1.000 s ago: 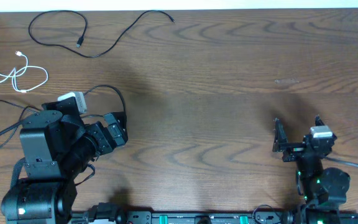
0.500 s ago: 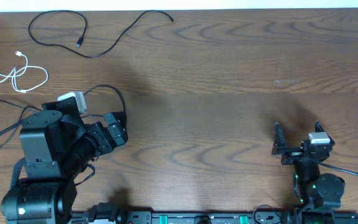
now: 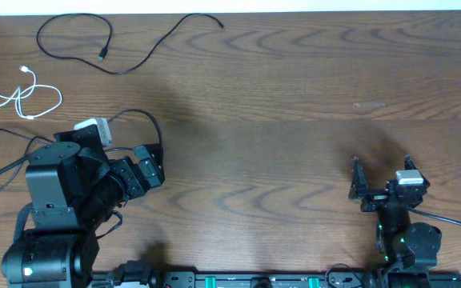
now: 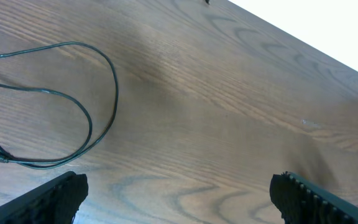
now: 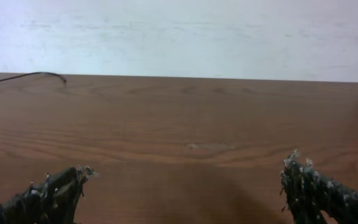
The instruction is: Untangle cables
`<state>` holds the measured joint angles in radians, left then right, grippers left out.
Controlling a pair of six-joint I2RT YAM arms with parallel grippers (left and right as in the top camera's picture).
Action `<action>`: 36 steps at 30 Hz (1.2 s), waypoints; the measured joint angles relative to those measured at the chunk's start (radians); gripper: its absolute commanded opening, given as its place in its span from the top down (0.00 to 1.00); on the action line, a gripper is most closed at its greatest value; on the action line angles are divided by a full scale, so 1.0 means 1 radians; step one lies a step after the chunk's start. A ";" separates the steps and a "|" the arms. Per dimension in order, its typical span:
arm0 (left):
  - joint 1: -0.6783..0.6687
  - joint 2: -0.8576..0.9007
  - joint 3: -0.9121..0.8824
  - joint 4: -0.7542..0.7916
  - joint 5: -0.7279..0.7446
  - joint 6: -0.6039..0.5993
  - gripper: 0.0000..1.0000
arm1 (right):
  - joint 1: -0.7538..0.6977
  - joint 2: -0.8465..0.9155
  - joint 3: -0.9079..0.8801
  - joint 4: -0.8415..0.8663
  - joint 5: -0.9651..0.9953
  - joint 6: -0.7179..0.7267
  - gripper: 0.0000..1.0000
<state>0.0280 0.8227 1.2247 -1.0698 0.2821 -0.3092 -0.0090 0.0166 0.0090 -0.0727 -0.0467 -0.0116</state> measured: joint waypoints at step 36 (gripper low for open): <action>0.000 0.000 0.000 0.000 0.000 0.000 0.01 | 0.000 0.000 0.000 -0.001 0.018 0.000 0.01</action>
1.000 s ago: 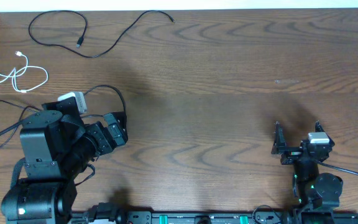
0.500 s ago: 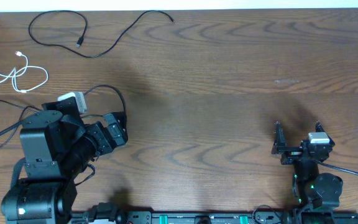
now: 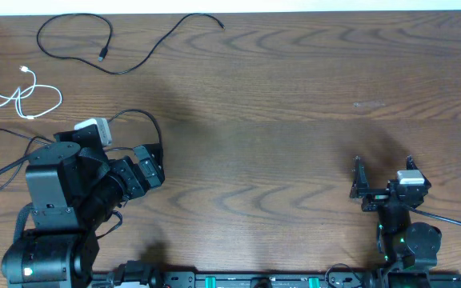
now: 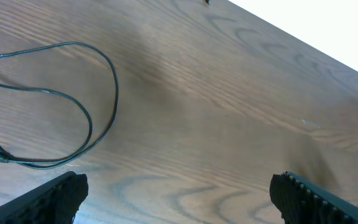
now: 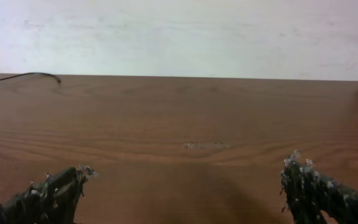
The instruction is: Untangle cables
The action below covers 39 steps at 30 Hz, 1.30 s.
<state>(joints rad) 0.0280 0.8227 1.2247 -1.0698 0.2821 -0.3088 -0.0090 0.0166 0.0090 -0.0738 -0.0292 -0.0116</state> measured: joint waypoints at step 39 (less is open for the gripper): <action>0.000 -0.310 -0.501 0.358 -0.014 0.099 0.02 | 0.000 -0.003 0.000 0.000 0.003 0.000 0.01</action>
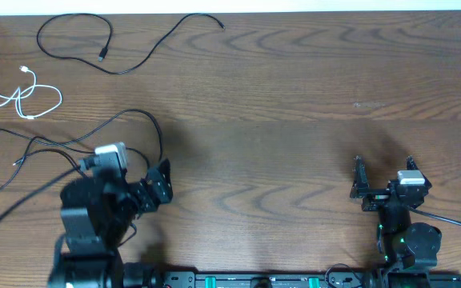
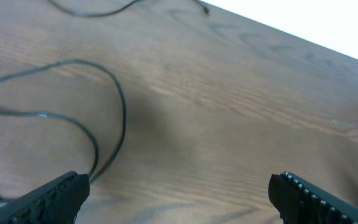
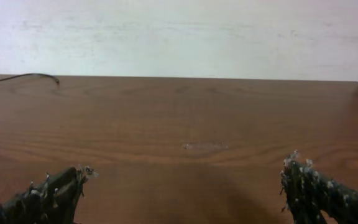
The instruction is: Untangle cables
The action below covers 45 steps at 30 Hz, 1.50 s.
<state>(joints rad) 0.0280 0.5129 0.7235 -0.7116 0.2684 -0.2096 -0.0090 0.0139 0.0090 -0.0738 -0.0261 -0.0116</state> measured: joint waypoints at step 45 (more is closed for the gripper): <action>-0.039 -0.503 -0.616 0.748 0.120 0.157 0.02 | 0.000 -0.002 0.000 0.000 0.000 0.000 0.01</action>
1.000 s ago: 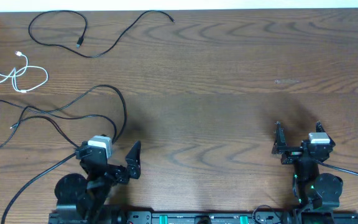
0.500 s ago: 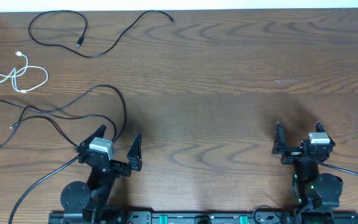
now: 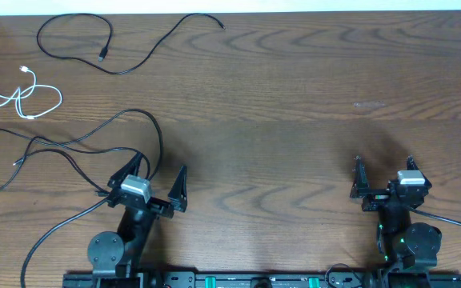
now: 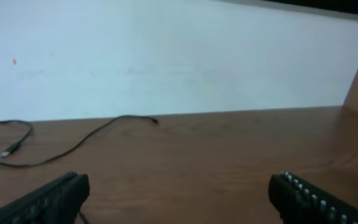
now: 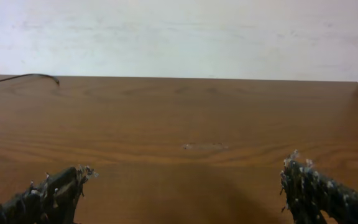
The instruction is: Untangle cables
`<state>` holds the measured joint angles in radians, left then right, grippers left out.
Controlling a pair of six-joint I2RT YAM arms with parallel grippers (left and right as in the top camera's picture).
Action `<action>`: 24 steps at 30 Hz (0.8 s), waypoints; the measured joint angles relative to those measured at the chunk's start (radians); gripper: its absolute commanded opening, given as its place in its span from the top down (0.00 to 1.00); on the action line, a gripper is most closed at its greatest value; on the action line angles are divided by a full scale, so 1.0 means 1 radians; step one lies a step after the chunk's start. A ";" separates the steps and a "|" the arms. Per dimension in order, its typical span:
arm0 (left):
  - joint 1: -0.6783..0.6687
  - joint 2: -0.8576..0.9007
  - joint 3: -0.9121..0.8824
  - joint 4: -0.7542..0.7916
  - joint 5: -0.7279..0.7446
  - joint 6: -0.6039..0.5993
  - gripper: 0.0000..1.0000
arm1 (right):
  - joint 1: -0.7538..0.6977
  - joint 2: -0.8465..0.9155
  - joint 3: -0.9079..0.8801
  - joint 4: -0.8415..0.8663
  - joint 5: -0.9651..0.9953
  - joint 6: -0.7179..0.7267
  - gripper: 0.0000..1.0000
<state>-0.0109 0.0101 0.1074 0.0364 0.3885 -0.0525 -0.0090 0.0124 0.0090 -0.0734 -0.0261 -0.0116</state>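
Note:
A thin black cable (image 3: 123,72) lies spread along the far left of the table; the left wrist view shows it as a black cable (image 4: 123,117) before the wall. A white cable (image 3: 22,96) is bunched at the left edge. Longer black cables (image 3: 158,132) loop and cross on the near left, right beside my left gripper (image 3: 157,180). That left gripper (image 4: 179,199) is open and holds nothing, low at the near edge. My right gripper (image 3: 382,176) at the near right is open too, as the right gripper (image 5: 182,193) shows, with bare wood between its fingers.
The wooden table (image 3: 294,96) runs to a white wall at the back. A cable tip (image 5: 56,79) shows far left in the right wrist view. A brown board edge stands at the right of the left wrist view.
My left arm has drawn back to the near edge and dropped low; its camera now faces the far wall rather than down at the table. The looped black cables lie uncovered. The right arm is unchanged.
At the two oldest moments my left arm stood raised over the near-left black cables, gripper open, looking down on a loop. It had then shifted back toward the near edge, and now rests low there. No cable has moved; the right arm stayed still throughout.

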 measured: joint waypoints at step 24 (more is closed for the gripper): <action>-0.010 0.000 -0.096 -0.023 -0.074 -0.027 0.02 | 0.000 0.000 0.000 0.000 0.000 0.000 0.01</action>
<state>-0.0208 0.0101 0.0113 0.0132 0.3149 -0.0792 -0.0090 0.0120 0.0086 -0.0734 -0.0257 -0.0116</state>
